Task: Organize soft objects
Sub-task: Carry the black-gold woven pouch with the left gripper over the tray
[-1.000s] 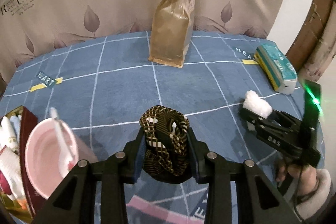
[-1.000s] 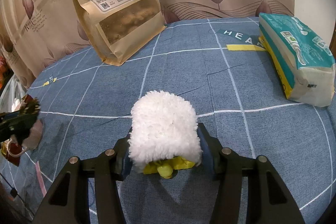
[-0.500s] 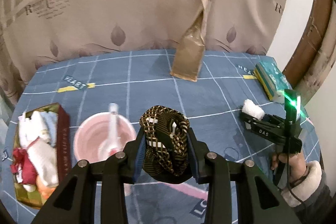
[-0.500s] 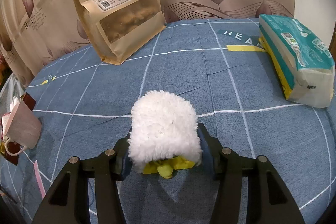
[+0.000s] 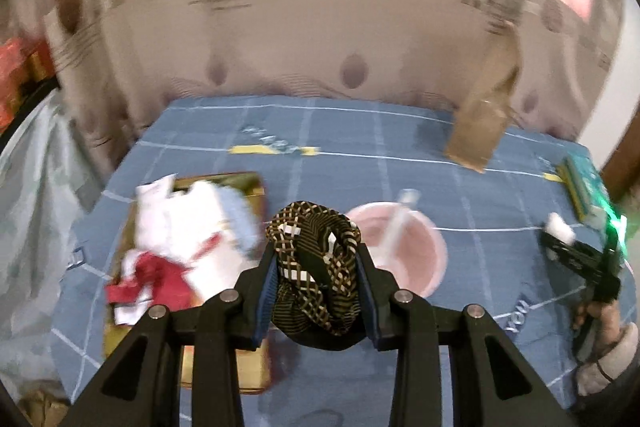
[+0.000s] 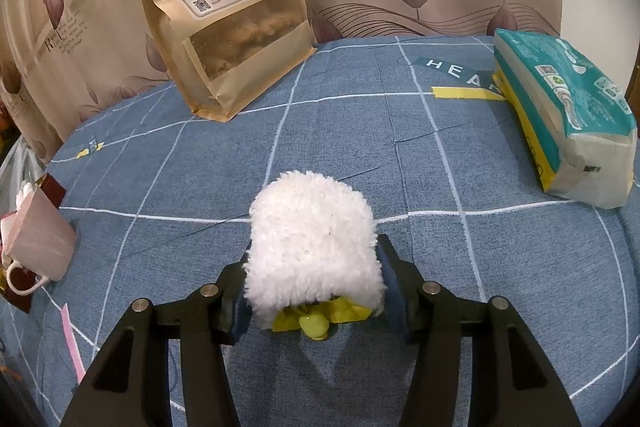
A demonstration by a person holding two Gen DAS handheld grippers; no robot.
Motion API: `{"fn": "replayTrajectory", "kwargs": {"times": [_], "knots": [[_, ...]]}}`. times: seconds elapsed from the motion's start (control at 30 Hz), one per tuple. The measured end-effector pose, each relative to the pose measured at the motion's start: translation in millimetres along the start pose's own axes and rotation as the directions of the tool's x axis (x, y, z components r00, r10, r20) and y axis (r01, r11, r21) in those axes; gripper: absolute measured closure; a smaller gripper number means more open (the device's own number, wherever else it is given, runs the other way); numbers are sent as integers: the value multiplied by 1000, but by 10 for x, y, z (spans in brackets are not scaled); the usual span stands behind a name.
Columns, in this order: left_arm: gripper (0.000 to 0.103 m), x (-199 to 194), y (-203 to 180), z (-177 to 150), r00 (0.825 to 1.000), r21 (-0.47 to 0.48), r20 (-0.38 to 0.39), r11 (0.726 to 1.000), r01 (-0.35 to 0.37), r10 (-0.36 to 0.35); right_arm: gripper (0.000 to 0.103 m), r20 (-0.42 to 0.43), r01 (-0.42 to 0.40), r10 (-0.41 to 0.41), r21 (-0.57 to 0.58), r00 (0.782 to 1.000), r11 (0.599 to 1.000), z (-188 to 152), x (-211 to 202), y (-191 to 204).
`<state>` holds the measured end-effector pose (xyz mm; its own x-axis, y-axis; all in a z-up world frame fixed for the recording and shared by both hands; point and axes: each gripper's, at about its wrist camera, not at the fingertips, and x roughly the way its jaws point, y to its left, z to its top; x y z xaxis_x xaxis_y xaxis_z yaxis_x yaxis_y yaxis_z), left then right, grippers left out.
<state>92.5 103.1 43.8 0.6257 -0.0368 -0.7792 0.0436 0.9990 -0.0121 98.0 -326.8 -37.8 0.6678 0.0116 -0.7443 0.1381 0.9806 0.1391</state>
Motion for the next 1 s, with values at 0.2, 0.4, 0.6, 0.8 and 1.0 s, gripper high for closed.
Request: {"fn": "replayTrajectory", "kwargs": {"times": [0.2,0.4,0.6,0.8,1.0], "knots": [[67,-5,529,-79,995,-75,-16,993,-96,95,51,-2,3,-3,-7,1000,1000,16,12,-5],[67,65,902,-195,986,-130,-55,978,-163,157,51,-4,9,-9,-15,1000,1000,17,12,-3],[67,151,1068,-374,981,-156,-94,970,-184,171,51,-6,17,-17,-24,1000,1000,18,15,4],[67,251,1108,-531,981,-167,-121,971,-168,149,51,-9,27,-28,-37,1000,999,29,30,14],[67,309,1169,-670,980,-167,-134,972,-166,144,51,-12,50,-51,-56,999,997,27,39,49]]}}
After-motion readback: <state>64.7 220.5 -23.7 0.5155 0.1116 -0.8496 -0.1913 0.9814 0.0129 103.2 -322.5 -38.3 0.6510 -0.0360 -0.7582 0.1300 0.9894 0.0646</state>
